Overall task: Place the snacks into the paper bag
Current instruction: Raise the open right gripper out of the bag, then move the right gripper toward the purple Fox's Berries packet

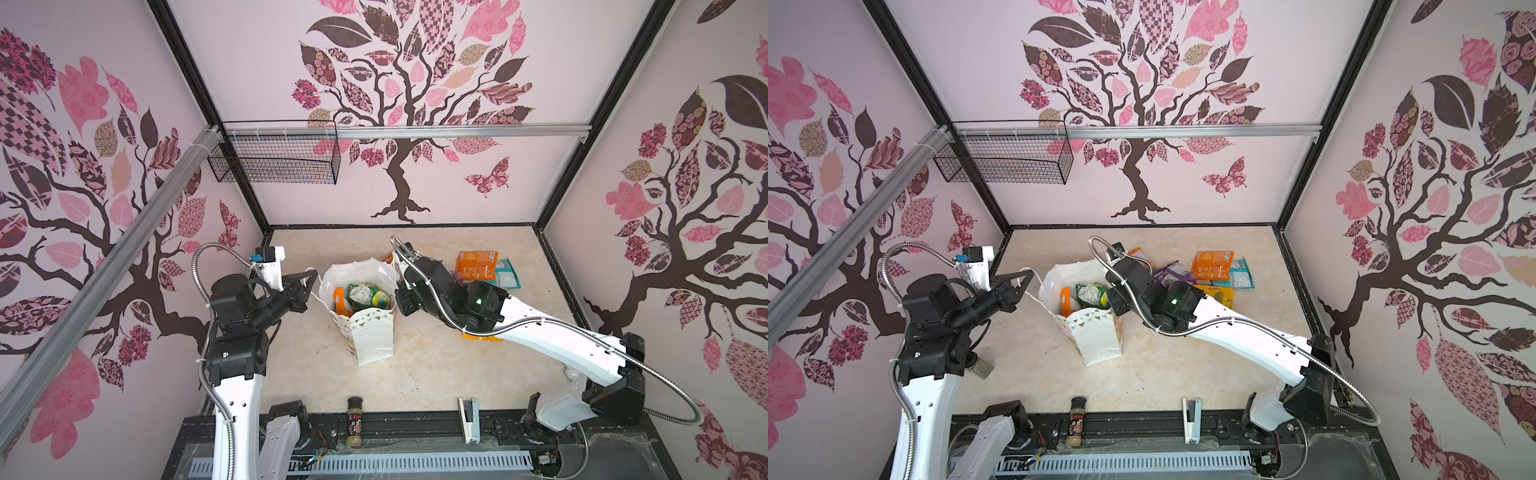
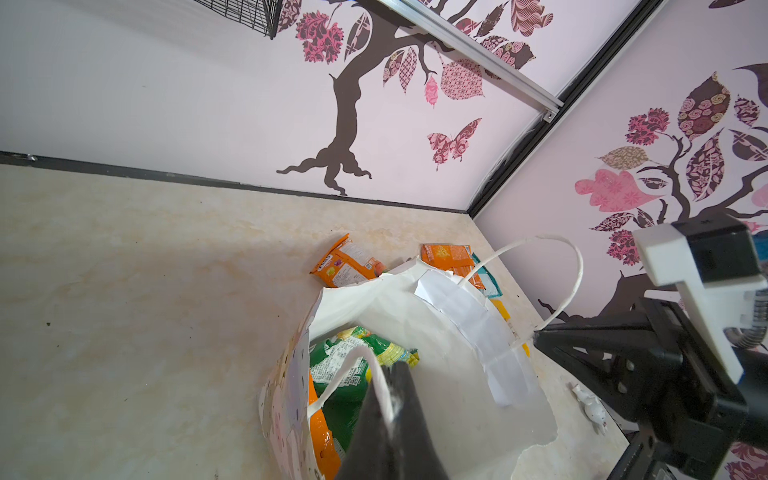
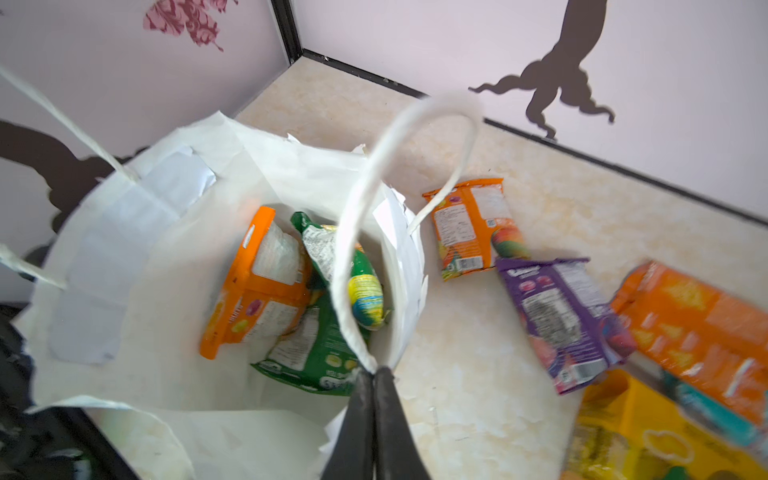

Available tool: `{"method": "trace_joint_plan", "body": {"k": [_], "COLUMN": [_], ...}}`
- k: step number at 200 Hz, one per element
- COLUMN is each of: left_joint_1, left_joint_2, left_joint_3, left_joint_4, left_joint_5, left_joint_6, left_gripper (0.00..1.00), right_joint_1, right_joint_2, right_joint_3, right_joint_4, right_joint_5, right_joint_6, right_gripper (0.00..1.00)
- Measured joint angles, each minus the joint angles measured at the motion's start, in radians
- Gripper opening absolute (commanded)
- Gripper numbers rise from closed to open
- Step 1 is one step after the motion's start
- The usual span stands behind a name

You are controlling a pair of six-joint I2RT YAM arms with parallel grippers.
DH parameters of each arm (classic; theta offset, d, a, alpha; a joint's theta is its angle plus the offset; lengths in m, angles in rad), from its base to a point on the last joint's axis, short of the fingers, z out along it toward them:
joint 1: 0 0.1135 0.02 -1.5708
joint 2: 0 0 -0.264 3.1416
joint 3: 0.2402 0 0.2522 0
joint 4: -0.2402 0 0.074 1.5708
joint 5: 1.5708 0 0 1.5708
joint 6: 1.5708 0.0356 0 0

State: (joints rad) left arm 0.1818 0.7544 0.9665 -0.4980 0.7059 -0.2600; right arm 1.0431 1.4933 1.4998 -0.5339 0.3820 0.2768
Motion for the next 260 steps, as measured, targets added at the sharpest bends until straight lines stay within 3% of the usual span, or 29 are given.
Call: {"method": "trace_joint_plan", "body": {"k": [56, 151, 169, 187, 204, 260], "left_joint_1": [0.0, 0.0, 0.0, 0.0, 0.0, 0.0], "left_joint_2": [-0.037, 0.053, 0.054, 0.054, 0.052, 0.046], "left_joint_3": [0.002, 0.06, 0.06, 0.06, 0.06, 0.058], "left_joint_4": [0.004, -0.013, -0.013, -0.013, -0.013, -0.013], "left_joint_5": [-0.077, -0.129, -0.13, -0.129, -0.129, -0.13], "left_joint_6": [-0.02, 0.045, 0.048, 0.048, 0.048, 0.047], "left_gripper": [0.0, 0.0, 0.0, 0.0, 0.0, 0.0], "right_joint_1": [-0.006, -0.006, -0.006, -0.006, -0.006, -0.006], "right_joint_2": [-0.002, -0.002, -0.002, -0.006, -0.021, -0.248], "right_joint_3": [-0.023, -0.052, -0.073, -0.094, -0.115, -0.221], "right_joint_4": [0.061, 0.196, 0.201, 0.2, 0.195, 0.171], "right_joint_5": [-0.008, -0.068, -0.077, -0.089, -0.109, -0.177], "right_joint_6": [-0.023, -0.061, -0.069, -0.075, -0.082, -0.064], "right_gripper": [0.0, 0.0, 0.16, 0.25, 0.44, 0.54]}}
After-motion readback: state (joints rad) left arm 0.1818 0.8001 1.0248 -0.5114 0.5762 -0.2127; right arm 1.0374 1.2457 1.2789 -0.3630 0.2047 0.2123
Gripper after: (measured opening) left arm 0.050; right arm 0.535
